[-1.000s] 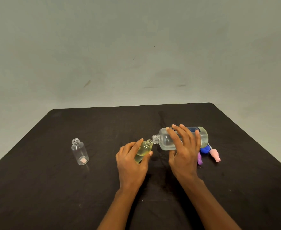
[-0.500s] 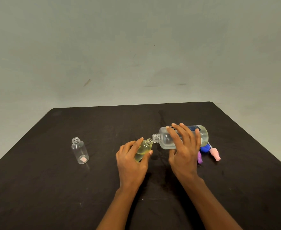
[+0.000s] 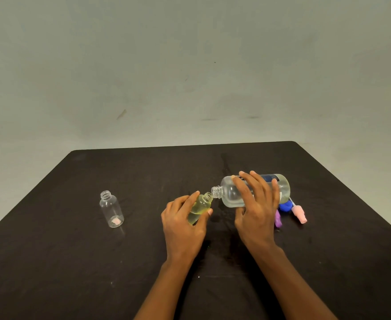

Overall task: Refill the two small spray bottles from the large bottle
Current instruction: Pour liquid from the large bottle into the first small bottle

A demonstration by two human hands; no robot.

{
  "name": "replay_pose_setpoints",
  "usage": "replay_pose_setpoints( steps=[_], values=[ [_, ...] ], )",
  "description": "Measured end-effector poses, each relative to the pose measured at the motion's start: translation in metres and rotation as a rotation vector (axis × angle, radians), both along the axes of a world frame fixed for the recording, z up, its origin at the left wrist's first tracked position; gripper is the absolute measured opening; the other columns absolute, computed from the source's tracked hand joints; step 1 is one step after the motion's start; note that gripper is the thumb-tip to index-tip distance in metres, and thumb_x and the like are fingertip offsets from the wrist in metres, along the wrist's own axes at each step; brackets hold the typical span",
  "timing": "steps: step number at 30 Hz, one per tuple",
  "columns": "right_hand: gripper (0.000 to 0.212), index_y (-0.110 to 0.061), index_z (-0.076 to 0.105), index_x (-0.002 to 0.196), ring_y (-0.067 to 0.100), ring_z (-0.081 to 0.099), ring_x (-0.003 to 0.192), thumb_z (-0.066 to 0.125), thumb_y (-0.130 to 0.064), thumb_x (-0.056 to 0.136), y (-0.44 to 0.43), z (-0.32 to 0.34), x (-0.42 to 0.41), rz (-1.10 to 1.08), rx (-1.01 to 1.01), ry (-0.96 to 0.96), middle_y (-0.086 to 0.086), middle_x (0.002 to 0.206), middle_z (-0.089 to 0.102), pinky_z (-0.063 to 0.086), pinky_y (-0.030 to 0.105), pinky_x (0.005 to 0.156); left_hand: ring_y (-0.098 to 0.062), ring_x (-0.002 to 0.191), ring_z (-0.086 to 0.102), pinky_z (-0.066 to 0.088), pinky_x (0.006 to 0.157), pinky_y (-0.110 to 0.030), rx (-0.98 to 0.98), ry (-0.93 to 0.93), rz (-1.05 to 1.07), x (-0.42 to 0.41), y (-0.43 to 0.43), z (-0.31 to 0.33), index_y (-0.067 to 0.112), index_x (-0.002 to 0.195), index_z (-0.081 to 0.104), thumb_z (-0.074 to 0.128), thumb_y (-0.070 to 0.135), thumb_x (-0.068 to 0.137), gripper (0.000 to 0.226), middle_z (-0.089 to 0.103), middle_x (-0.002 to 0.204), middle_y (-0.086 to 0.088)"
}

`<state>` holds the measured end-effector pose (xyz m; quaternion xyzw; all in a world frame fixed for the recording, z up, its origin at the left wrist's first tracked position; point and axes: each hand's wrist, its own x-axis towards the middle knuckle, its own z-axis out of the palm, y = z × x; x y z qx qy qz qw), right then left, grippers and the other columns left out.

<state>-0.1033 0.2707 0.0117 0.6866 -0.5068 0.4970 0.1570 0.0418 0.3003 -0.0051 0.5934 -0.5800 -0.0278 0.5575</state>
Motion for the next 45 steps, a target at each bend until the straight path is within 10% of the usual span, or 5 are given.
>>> replay_pose_setpoints(
  steps=[45],
  values=[
    [0.068, -0.007, 0.066, 0.115, 0.024, 0.041, 0.126, 0.070, 0.023, 0.055, 0.0000, 0.0005, 0.0002, 0.001, 0.010, 0.001, 0.013, 0.122, 0.062, 0.022, 0.055, 0.110, -0.002, 0.091, 0.049, 0.037, 0.089, -0.029, 0.012, 0.010, -0.002, -0.0012, 0.0012, 0.0026, 0.019, 0.111, 0.070, 0.084, 0.023, 0.068, 0.045, 0.064, 0.097, 0.010]
  ],
)
